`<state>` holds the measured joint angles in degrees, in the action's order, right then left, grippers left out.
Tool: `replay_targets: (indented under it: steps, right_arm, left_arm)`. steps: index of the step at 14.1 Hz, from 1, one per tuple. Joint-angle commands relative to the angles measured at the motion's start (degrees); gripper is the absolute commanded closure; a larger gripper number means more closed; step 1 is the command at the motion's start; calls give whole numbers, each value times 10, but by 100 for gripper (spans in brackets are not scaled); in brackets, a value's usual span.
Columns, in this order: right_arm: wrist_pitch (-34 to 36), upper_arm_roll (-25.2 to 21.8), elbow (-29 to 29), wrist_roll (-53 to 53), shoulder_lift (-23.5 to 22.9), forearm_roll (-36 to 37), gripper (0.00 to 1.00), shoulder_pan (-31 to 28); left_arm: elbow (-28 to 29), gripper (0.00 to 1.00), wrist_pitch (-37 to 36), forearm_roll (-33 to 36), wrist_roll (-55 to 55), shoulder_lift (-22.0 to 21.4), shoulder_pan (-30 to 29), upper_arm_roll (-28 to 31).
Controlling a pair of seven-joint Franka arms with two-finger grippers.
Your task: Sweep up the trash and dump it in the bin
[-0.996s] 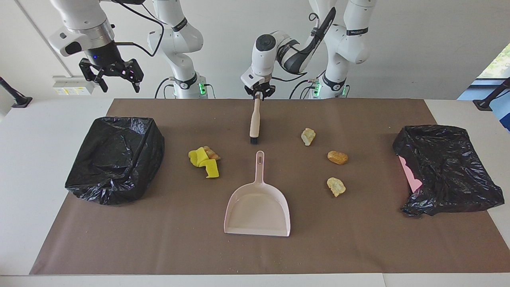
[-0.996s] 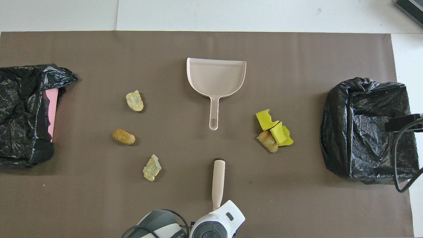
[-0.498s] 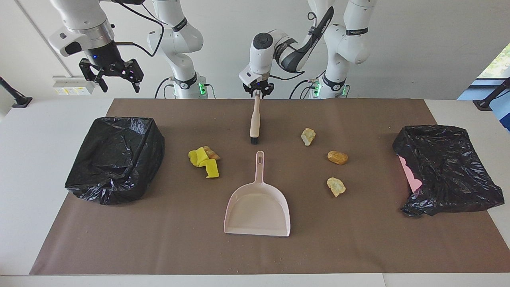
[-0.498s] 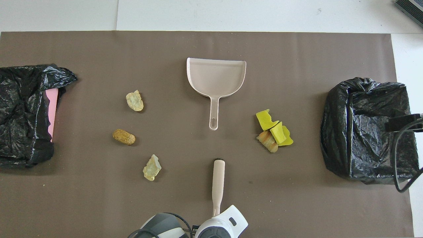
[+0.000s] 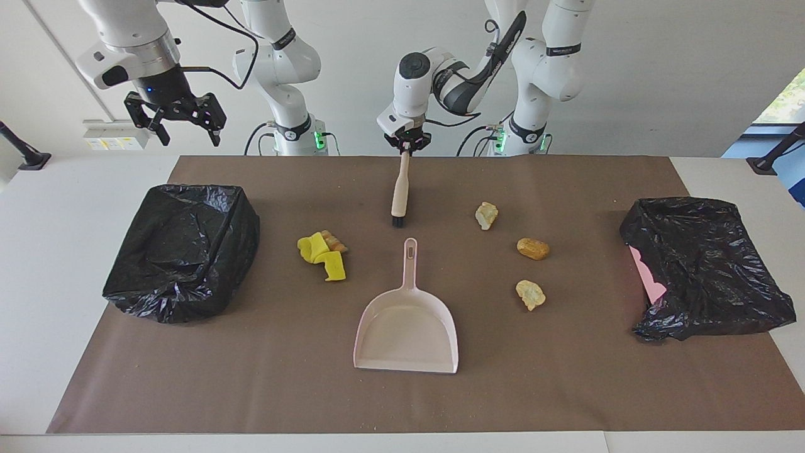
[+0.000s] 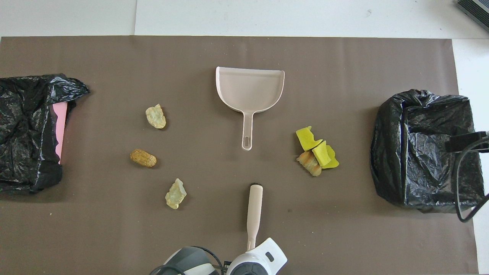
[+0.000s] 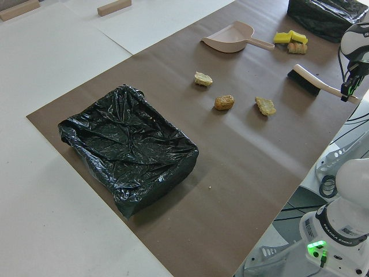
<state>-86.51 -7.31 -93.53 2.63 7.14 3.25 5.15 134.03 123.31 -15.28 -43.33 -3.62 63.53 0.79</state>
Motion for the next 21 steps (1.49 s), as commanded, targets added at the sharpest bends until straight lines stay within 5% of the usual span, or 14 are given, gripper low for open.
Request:
replay_targets:
  steps: [1,5,8,14,17,21]
  right_arm:
    - [-11,2,-18,-10,15,-10,0,-3]
    - [-2,20,-17,-29,13,-10,0,13]
    - [-31,47,-17,-141,-16,-26,0,58]
    - [-221,49,-10,-315,-179,-49,0,186]
    - [-311,49,-8,-372,-244,-75,0,228]
    - [-357,49,39,-435,-332,-76,0,263]
  left_arm:
    - [-26,100,-81,8,-4,-18,-48,10]
    - [-40,100,-157,94,1,-52,-144,10]
    - [-79,100,-162,151,52,-61,-254,11]
    - [-179,100,-104,167,349,34,-471,11]
    - [-248,100,-92,208,397,123,-485,10]
    - [-256,100,-76,211,564,152,-523,11]
